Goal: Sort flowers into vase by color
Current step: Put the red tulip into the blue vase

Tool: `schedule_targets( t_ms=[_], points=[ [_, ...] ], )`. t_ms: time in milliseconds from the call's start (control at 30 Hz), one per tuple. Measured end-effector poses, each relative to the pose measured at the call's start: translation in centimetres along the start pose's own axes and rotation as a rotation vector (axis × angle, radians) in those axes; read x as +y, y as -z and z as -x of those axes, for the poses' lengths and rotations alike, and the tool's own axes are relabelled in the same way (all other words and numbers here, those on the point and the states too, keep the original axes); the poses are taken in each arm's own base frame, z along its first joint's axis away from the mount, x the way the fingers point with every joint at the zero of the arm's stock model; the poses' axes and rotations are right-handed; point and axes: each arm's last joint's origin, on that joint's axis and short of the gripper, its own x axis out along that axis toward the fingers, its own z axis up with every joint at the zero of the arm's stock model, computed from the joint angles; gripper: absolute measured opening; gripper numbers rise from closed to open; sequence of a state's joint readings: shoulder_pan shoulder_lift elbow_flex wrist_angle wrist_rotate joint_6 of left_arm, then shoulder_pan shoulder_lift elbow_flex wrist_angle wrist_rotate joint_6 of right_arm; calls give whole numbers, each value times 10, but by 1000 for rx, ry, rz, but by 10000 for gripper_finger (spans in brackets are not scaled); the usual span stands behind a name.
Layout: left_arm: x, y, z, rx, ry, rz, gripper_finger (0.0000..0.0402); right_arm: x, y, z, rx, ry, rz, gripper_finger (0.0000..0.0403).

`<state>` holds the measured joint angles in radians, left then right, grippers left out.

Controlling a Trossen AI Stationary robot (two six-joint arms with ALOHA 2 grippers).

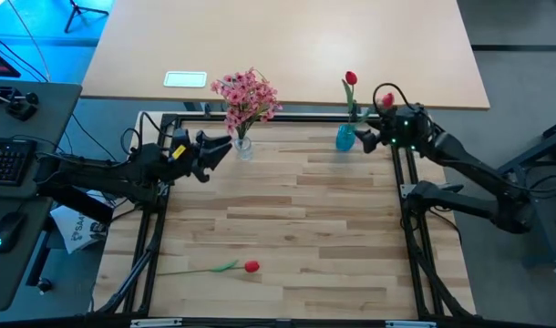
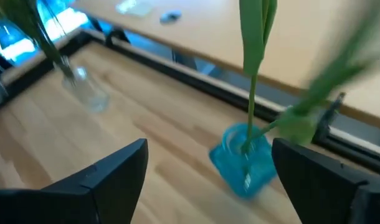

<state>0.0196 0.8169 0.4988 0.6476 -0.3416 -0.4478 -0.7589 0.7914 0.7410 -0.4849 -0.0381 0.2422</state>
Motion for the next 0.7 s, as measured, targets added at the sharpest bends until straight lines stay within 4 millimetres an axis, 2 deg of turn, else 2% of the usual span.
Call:
schedule_targets(
  t_ms=[267,500,600,700],
  points=[
    [-1,1,0,19,41,-31,179,1,3,16,183,-4,29,335],
    [1,4,1,59,27,-52,179,9,14,21,355,-251,-110,334],
    [2,7,2,119,35,-67,179,18,23,25,476,-371,-168,334],
    [4,14,5,212,36,-47,179,29,30,28,570,-421,-174,334]
  ],
)
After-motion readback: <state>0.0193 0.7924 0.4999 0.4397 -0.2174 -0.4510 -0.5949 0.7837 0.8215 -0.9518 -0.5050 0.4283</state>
